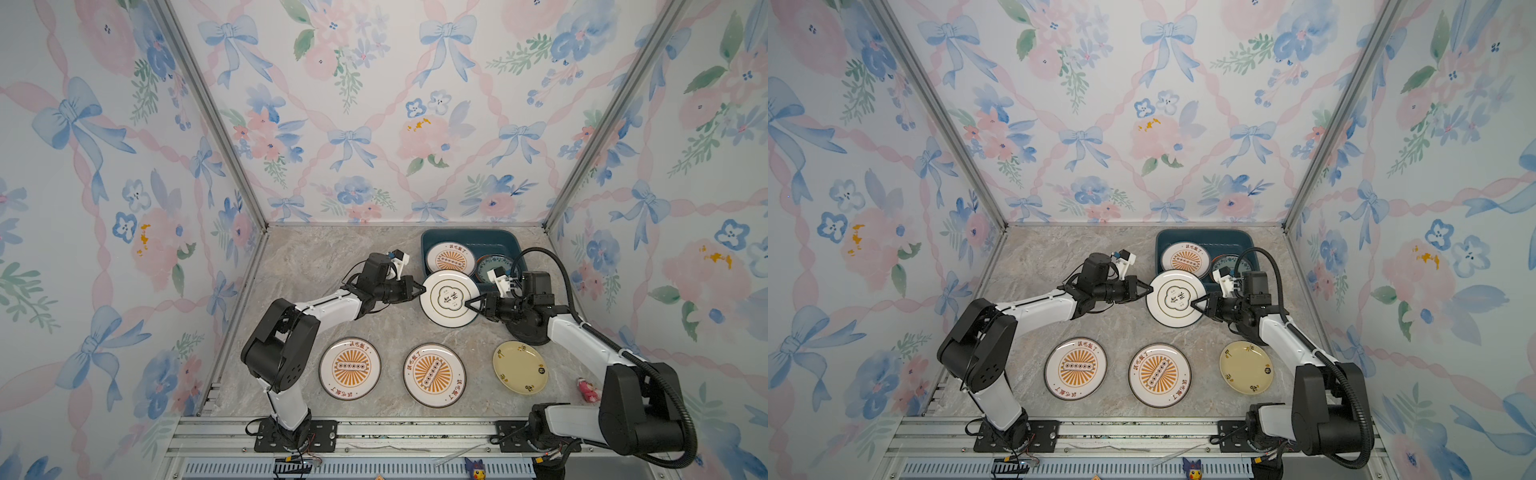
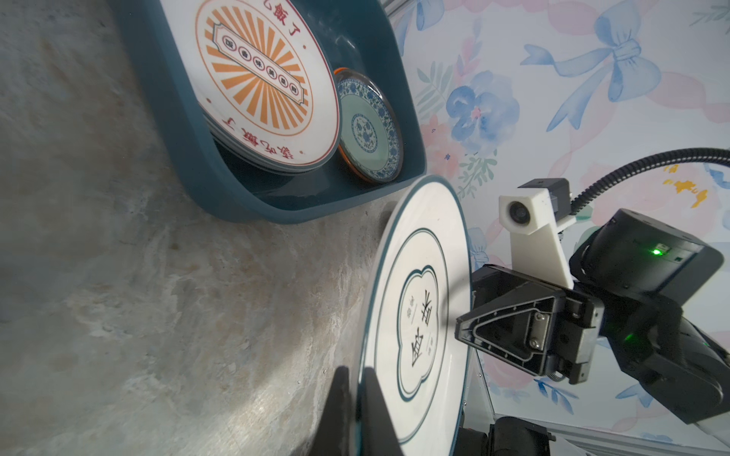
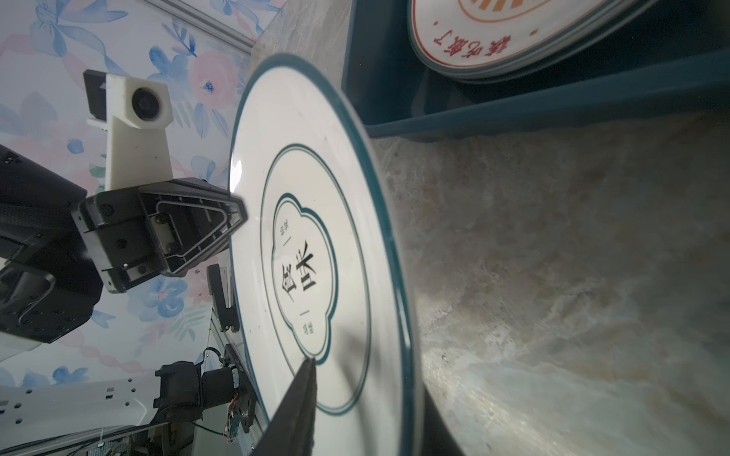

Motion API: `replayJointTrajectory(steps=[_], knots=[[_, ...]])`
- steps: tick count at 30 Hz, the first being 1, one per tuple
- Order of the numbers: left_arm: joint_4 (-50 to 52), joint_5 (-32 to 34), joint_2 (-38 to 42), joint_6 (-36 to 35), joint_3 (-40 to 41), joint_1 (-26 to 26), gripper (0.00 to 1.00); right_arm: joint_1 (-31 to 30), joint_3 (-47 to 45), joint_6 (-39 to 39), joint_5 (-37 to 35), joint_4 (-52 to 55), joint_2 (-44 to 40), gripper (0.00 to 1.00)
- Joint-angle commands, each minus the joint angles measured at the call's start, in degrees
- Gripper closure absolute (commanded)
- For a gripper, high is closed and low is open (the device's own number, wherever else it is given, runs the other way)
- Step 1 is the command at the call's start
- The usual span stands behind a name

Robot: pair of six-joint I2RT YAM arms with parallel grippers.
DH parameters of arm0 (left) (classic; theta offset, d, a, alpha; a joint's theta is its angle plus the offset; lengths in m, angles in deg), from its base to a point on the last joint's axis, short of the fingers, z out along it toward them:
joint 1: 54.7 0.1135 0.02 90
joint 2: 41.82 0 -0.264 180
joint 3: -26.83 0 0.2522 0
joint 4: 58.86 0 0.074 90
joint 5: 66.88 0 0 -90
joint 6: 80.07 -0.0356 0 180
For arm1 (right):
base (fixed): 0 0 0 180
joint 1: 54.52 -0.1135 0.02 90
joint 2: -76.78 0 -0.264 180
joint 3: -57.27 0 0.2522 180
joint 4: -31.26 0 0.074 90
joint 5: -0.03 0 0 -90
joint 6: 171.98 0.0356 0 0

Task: Place the plates into the plastic bin on the countertop
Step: Place the plate in the plastic bin.

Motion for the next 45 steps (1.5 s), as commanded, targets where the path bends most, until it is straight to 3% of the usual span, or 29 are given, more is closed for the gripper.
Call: replayJointTrajectory(steps=[1, 10, 14, 17, 24, 29, 34, 45], knots=[[-1.6, -2.0, 2.5, -0.9, 0.2, 0.1, 1.0, -1.6, 0.2, 2.7, 4.8, -5.7, 1.0, 0.76], [-1.3, -2.3, 3.4, -1.3, 1.1, 0.8, 1.0, -1.9, 1.0, 10.6, 5.9, -15.1, 3.6, 0.99], [-1.2, -2.7, 4.3, -1.7, 1.8, 1.4, 0.93, -1.8, 5.3, 10.6, 4.5, -11.6, 4.3, 1.0], [-0.8, -2.5, 5.4, -2.2, 2.6, 1.7, 0.8, -1.7, 10.1, 9.4, 2.7, -7.0, 5.3, 1.0], [1.6, -1.6, 10.1, -4.4, 5.0, 3.3, 0.34, 0.5, 20.8, 8.4, -1.7, 0.2, 10.5, 1.0], [8.1, 1.8, 15.6, -10.9, 6.6, 3.9, 0.02, 4.1, 26.2, 10.5, -5.9, 1.3, 16.3, 1.0], [10.5, 9.0, 22.6, -13.6, 12.4, 3.9, 0.02, 5.8, 31.2, 10.6, -10.4, 3.2, 22.4, 1.0], [10.1, 9.8, 26.2, -14.4, 22.6, 3.9, 0.02, 5.2, 38.4, 15.1, -13.9, 3.0, 33.9, 1.0]])
